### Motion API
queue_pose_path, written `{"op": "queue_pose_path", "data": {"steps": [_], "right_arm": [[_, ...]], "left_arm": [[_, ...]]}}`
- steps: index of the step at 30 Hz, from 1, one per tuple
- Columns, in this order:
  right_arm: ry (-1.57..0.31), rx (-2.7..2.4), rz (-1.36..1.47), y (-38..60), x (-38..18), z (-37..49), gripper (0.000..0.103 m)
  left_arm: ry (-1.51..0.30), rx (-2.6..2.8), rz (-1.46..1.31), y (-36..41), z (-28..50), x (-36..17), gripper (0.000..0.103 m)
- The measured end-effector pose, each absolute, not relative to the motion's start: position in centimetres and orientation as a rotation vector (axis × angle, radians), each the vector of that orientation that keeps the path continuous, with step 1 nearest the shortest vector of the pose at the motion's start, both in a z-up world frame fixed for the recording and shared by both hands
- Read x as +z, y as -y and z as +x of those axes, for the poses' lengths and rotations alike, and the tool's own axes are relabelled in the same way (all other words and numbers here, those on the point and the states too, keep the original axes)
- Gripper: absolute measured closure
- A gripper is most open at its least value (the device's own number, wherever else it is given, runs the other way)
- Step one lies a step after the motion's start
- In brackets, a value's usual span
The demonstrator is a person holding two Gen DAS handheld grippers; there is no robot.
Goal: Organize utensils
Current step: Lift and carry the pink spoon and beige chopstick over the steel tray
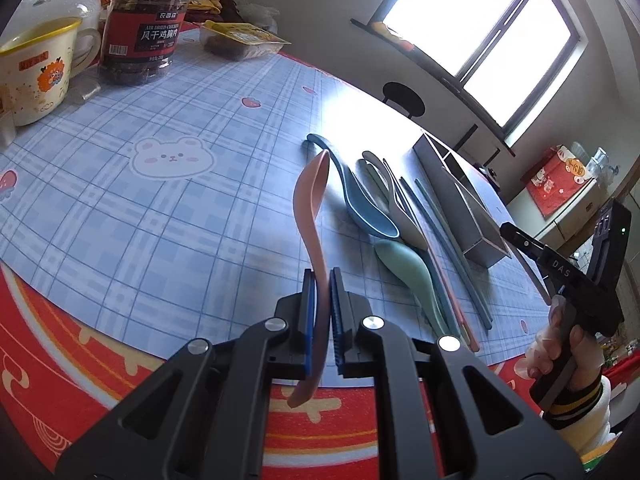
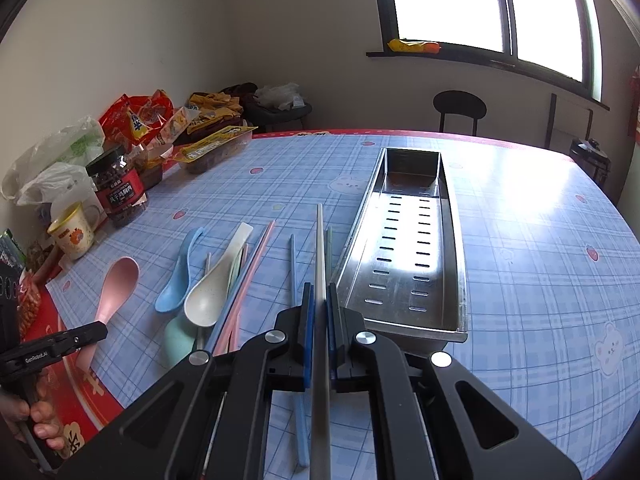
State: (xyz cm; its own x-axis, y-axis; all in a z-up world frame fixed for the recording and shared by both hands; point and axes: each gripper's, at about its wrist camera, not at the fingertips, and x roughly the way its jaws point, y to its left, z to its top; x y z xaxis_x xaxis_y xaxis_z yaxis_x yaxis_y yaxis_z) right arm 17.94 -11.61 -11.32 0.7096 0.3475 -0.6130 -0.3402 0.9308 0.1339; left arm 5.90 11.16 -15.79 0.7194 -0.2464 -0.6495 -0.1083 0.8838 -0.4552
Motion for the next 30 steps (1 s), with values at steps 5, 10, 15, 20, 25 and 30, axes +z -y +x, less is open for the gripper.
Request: {"op": "queue_pose_path", "data": {"steps": [5, 10, 15, 20, 25, 30], "right_arm": [[-0.678, 0.382, 0.099, 13.4, -11.1, 19.8, 0.097], [-0.695, 0.374, 0.276, 16.2, -10.6, 24.5, 0.097], [-0.740, 0.344, 0.371, 17.3, -11.4, 29.3, 0.097], [-0.752, 0.303, 0.398, 18.8, -12.4, 31.0, 0.097], [-0.761, 0.311, 0.478, 20.8, -13.3, 31.4, 0.097], [-0.773, 0.304, 0.529, 21.6, -14.1, 31.6, 0.097]], "left_arm": [[-0.719, -0.172, -0.470, -10.8, 5.5, -14.7, 0.091], [-0.707, -0.181, -0.442, -10.2, 6.5, -12.2, 0.091], [-0.705, -0.184, -0.428, -9.2, 9.3, -9.6, 0.091], [-0.711, -0.229, -0.350, -6.0, 13.5, -7.0, 0.091], [-0.738, -0.316, -0.359, -1.8, 19.2, -6.5, 0.091], [-0.803, -0.382, -0.437, 2.1, 24.8, -7.9, 0.091]]}}
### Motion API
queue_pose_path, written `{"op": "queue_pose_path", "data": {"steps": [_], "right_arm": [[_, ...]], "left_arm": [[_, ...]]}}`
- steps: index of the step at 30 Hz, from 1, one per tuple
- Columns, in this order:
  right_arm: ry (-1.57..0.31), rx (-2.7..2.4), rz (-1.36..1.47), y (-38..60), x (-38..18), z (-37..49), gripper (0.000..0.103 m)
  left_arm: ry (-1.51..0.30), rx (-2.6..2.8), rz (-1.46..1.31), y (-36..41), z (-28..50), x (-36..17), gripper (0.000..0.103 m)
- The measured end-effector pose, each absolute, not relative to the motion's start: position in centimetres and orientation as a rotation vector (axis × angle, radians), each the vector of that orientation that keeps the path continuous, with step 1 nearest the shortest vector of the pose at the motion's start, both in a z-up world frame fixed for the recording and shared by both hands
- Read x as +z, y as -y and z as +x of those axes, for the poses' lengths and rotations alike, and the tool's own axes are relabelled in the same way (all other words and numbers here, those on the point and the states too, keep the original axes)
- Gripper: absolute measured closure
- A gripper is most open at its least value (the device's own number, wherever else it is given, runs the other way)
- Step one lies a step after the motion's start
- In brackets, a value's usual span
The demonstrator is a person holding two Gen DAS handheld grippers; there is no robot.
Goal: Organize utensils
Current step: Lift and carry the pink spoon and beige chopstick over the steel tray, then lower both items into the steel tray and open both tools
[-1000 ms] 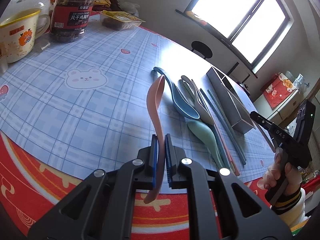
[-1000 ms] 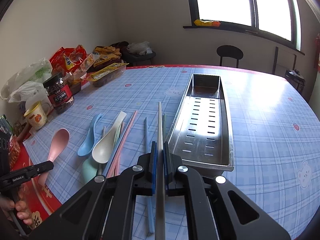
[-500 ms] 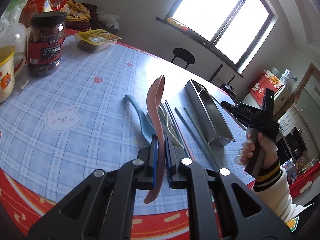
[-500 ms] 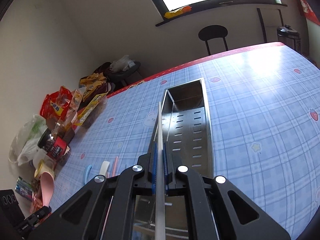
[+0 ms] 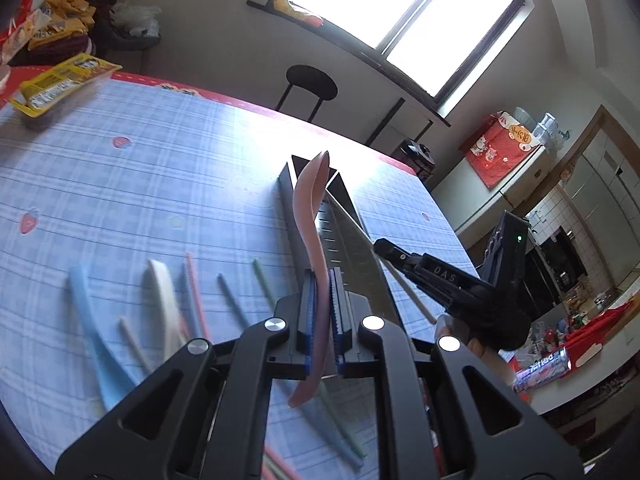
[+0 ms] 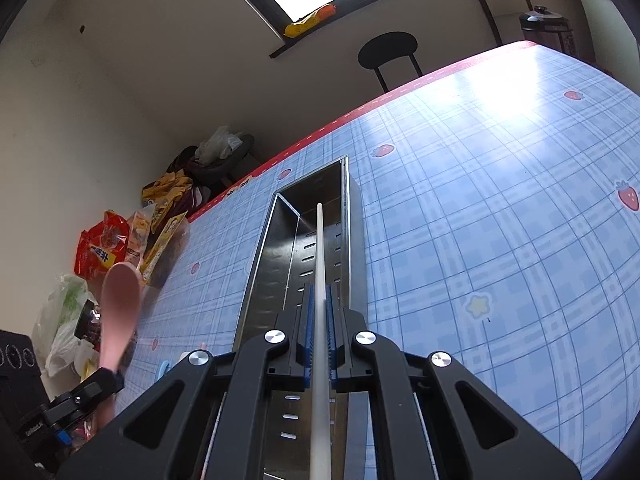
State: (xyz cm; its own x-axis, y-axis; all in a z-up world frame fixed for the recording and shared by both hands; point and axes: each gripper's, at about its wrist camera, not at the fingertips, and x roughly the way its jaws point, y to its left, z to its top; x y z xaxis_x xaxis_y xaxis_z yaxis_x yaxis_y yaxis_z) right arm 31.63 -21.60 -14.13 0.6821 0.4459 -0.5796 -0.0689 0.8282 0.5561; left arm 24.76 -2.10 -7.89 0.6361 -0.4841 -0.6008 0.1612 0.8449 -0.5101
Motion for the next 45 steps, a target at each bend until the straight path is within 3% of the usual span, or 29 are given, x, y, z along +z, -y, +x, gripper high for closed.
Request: {"op": "queue_pose_path", "data": {"steps": [15, 32, 34, 36, 37, 40, 42, 45], "right_arm": [[-0.803, 0.295, 0.561, 21.3, -14.8, 32.5, 0.097], [-0.809, 0.296, 0.559, 21.4, -14.8, 32.5, 0.096], [-0.808, 0.291, 0.553, 21.3, -14.6, 32.4, 0.096], [-0.792, 0.282, 0.546, 21.3, -14.3, 32.1, 0.093], [-0.781, 0.279, 0.540, 21.4, -14.0, 32.0, 0.091], [-0.741, 0.255, 0.513, 21.4, -13.1, 31.4, 0.062], [-0.703, 0.239, 0.490, 21.3, -12.4, 30.9, 0.035], [-0.653, 0.222, 0.432, 20.7, -11.5, 30.2, 0.020]], "left_arm": [[-0.910, -0.328, -0.495, 7.5, 34.4, -10.8, 0.091], [-0.979, -0.229, -0.557, 9.4, 40.2, -12.2, 0.091], [-0.979, -0.234, -0.551, 9.4, 40.6, -12.3, 0.088], [-0.955, -0.241, -0.548, 9.1, 40.5, -12.0, 0.069], [-0.939, -0.245, -0.546, 8.9, 40.4, -11.7, 0.068], [-0.891, -0.248, -0.523, 7.7, 39.6, -10.4, 0.060], [-0.841, -0.254, -0.532, 6.5, 38.7, -9.4, 0.038], [-0.788, -0.229, -0.495, 4.9, 37.3, -8.1, 0.018]]}}
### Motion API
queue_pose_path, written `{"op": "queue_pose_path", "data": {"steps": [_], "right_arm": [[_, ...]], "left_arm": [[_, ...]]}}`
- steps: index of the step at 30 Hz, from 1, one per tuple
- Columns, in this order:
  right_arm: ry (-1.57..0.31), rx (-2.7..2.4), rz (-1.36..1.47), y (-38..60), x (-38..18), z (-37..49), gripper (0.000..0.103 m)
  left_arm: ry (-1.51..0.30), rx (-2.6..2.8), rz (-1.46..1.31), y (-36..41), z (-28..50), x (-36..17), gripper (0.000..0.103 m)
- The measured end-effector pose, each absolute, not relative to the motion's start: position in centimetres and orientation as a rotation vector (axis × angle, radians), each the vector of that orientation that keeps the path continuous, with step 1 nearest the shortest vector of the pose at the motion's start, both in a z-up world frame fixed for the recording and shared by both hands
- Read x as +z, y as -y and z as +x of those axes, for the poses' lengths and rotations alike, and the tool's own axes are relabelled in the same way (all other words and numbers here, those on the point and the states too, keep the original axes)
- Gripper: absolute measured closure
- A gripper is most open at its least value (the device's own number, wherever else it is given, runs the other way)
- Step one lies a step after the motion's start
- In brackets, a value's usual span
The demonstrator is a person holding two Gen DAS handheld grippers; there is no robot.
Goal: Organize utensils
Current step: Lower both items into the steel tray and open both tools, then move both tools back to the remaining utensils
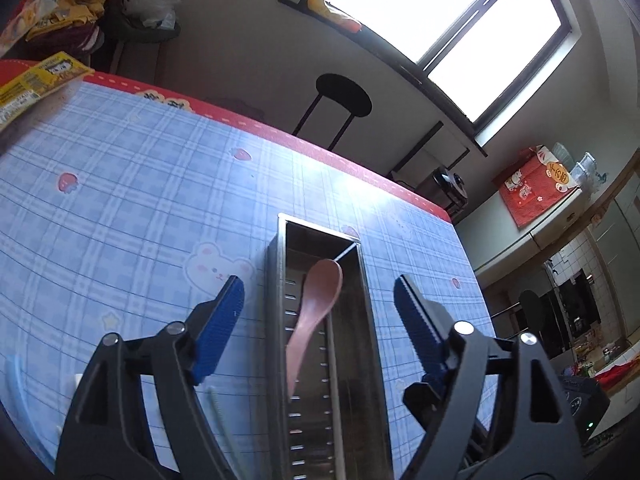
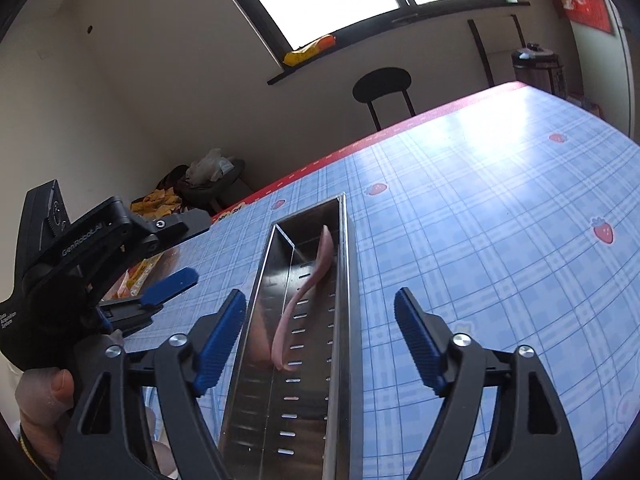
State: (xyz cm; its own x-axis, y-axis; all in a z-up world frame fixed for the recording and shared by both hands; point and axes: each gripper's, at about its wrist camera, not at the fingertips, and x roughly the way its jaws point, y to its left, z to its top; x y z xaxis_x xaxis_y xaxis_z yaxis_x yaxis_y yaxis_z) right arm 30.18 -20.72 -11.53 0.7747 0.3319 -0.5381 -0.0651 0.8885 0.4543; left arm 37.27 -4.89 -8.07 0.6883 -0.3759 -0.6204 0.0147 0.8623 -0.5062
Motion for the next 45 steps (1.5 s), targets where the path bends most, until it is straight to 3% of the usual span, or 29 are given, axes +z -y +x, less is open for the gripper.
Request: {"op": "queue_pose_path", "data": {"steps": [2, 6, 24, 31, 33, 37, 42, 45], "right_arm": [[-0.636, 0.220, 0.392, 20.4, -11.1, 29.9, 0.013], [-0.632, 0.258, 0.346, 19.2, -11.0, 29.6, 0.006], [-0.568, 0.316, 0.185, 15.6, -9.7, 25.7, 0.006], [-0.588, 0.415, 0.147, 12.8, -10.2, 21.6, 0.007], [-0.593, 0.442, 0.124, 12.2, -10.4, 20.1, 0.024], [-0.649, 0.467, 0.125, 12.3, -11.1, 18.4, 0.039], [-0.752, 0.468, 0.117, 12.8, -12.9, 17.5, 0.075], [-0.793, 0.487, 0.046, 11.4, -13.9, 17.1, 0.087]], "left_arm": [[-0.760, -0.202, -0.472, 3.7, 36.2, -7.4, 0.010], [-0.751, -0.162, -0.417, 1.5, 33.9, -6.4, 0.009], [-0.690, -0.001, -0.148, -7.2, 17.3, -9.0, 0.006], [-0.652, -0.079, -0.068, -6.6, 14.0, -10.9, 0.007], [-0.641, -0.116, -0.076, -6.4, 13.6, -11.2, 0.007], [-0.626, -0.142, -0.097, -5.9, 12.9, -12.0, 0.007], [-0.596, -0.175, -0.124, -5.9, 11.8, -12.2, 0.007], [-0.630, -0.179, -0.161, -6.5, 12.5, -12.6, 0.007]]}}
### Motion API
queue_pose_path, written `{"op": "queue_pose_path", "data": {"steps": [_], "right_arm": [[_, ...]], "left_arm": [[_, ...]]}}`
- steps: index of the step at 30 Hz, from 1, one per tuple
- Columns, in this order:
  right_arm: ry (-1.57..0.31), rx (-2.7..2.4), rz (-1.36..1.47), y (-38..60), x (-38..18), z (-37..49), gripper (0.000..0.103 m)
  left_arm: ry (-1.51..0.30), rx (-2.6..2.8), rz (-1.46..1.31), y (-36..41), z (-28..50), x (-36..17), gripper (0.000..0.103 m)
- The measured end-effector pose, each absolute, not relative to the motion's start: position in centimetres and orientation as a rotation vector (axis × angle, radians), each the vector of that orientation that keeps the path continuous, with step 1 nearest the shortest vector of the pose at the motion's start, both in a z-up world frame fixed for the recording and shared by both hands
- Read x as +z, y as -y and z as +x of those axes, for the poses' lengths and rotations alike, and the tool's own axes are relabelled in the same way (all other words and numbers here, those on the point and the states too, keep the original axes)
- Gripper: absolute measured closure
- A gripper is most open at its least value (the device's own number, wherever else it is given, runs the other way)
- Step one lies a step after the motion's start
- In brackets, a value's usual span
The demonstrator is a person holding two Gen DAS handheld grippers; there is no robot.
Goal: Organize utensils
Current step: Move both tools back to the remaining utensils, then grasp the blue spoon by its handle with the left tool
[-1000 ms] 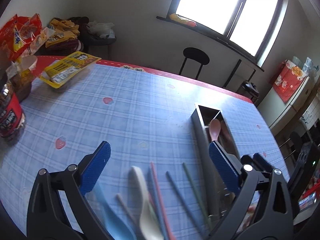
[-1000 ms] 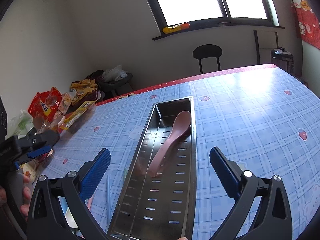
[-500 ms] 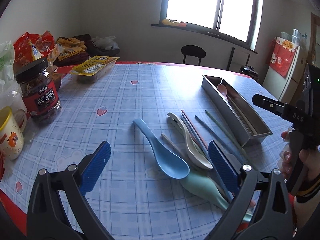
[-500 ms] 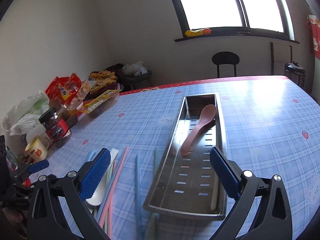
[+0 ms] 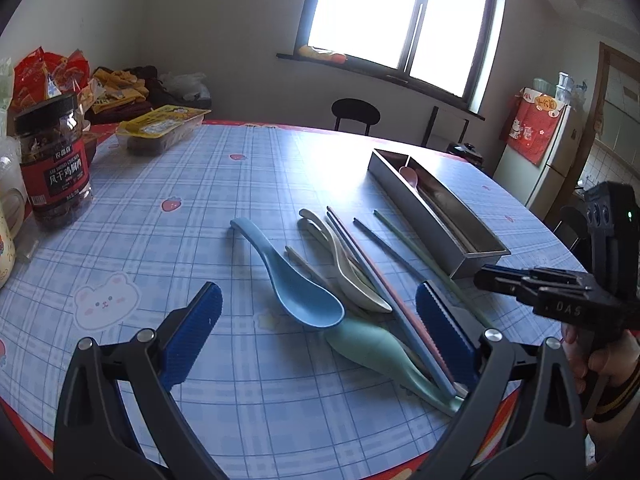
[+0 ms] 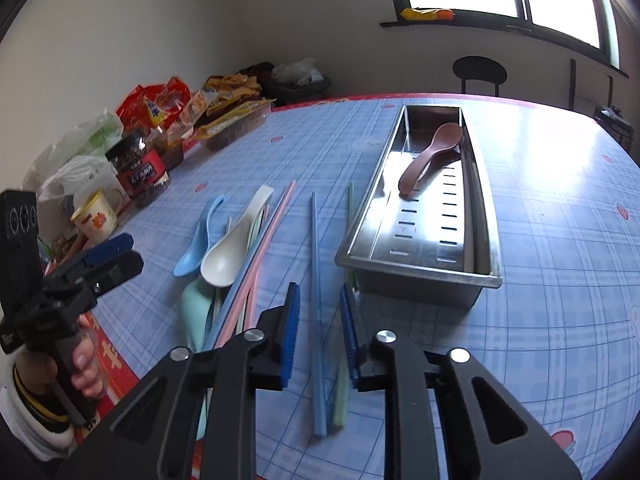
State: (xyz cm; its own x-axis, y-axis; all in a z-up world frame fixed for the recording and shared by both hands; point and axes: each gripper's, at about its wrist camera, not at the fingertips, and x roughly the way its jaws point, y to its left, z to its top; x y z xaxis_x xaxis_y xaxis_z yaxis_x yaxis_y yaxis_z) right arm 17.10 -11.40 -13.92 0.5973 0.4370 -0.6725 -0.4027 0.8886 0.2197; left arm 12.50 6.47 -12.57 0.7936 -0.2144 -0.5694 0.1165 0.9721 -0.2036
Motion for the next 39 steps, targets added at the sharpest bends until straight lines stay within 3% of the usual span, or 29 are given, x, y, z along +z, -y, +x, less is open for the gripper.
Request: {"op": "queue_pose_path", "data": {"steps": [13, 27, 35, 39], "right_arm": [[-0.879, 0.480, -0.071, 8.8, -15.6, 18.1, 0.088], [-0.900, 0.462, -0.154, 7.3, -16.0, 19.0, 0.088], [-0.904, 0.476, -0.104, 8.1, -16.1, 19.3, 0.094], [-0.906, 0.488, -0.078, 8.5, -16.1, 19.3, 0.094]], "left_arm": [[-0.656, -0.203, -0.270, -8.2, 13.1, -13.3, 0.010], [-0.698, -0.186, -0.315, -8.9, 13.7, -14.0, 0.027], [-0.781, -0.161, -0.308, -9.0, 15.3, -14.6, 0.047], [-0.800, -0.162, -0.291, -8.9, 17.1, -13.8, 0.050]]}}
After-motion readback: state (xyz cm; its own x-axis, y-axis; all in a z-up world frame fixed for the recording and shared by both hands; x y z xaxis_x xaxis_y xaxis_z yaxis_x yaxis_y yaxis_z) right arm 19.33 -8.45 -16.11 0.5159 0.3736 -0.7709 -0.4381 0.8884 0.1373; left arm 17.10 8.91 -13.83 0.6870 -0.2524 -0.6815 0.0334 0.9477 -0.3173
